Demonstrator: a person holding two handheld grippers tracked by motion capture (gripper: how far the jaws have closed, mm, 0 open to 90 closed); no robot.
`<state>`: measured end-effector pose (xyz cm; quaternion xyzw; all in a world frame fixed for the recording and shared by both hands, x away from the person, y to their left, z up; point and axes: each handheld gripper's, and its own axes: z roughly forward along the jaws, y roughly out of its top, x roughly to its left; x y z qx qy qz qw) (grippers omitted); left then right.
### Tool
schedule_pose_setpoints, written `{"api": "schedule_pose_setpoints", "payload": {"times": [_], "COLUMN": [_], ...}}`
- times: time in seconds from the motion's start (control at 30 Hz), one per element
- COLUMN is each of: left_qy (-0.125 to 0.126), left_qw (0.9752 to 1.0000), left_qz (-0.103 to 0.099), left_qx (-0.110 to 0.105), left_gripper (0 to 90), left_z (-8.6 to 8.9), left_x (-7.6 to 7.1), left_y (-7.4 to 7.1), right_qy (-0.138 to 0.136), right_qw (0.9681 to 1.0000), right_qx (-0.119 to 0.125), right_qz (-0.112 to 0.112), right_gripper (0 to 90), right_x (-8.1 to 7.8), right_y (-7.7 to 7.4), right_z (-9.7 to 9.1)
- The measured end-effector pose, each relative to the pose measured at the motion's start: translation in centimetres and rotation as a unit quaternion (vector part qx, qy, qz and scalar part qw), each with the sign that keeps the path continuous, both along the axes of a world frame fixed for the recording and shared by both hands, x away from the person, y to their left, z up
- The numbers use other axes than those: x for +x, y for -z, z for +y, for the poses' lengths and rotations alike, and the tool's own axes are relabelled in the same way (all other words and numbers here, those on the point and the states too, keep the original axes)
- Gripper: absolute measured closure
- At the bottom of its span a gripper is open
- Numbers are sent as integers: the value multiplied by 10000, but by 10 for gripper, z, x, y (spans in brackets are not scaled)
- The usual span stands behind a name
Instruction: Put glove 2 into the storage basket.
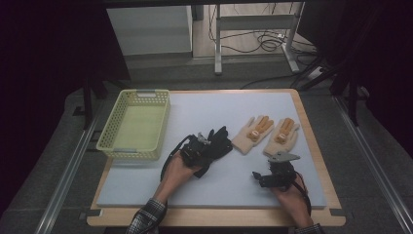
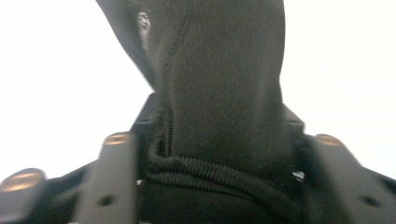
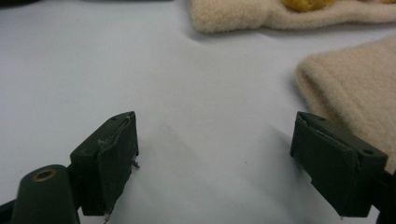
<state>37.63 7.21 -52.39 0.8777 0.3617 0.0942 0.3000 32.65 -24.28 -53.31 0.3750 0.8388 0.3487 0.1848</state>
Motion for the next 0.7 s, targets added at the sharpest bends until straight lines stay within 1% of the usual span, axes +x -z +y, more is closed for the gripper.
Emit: {"api": "schedule_pose_setpoints", "payload": {"times": [0.07,0.1,0.17,0.27,0.33,0.4,0.47,0.6,0.7], "left_qy": [10,25,5,-50,-122,-215,-319,-561,-728], "left_qw": [10000,10000,10000,10000,9999,9996,9991,9978,9966], "left_qz": [44,49,12,-20,-67,-150,-265,-339,-373], "left_qx": [-20,-8,52,-7,-88,-102,-32,-53,-78], "left_gripper": [621,644,658,659,657,653,646,643,643], "left_z": [1,0,0,3,7,12,19,35,47], "left_x": [0,0,0,2,3,5,7,14,19], "left_y": [-2,-2,-6,-14,-23,-35,-48,-69,-81], "right_qy": [0,0,-5,-6,-6,-7,-6,-13,-13], "right_qw": [10000,10000,10000,10000,10000,10000,10000,10000,10000], "right_qx": [-1,0,-4,-2,-1,-2,-1,-4,-2], "right_qz": [0,1,-4,-2,-2,-5,-5,-13,-10], "right_gripper": [147,147,147,147,147,147,147,147,147], "right_x": [0,0,0,0,0,0,0,0,0], "right_y": [0,0,0,0,0,0,0,0,0], "right_z": [0,0,0,0,0,0,0,0,0]}}
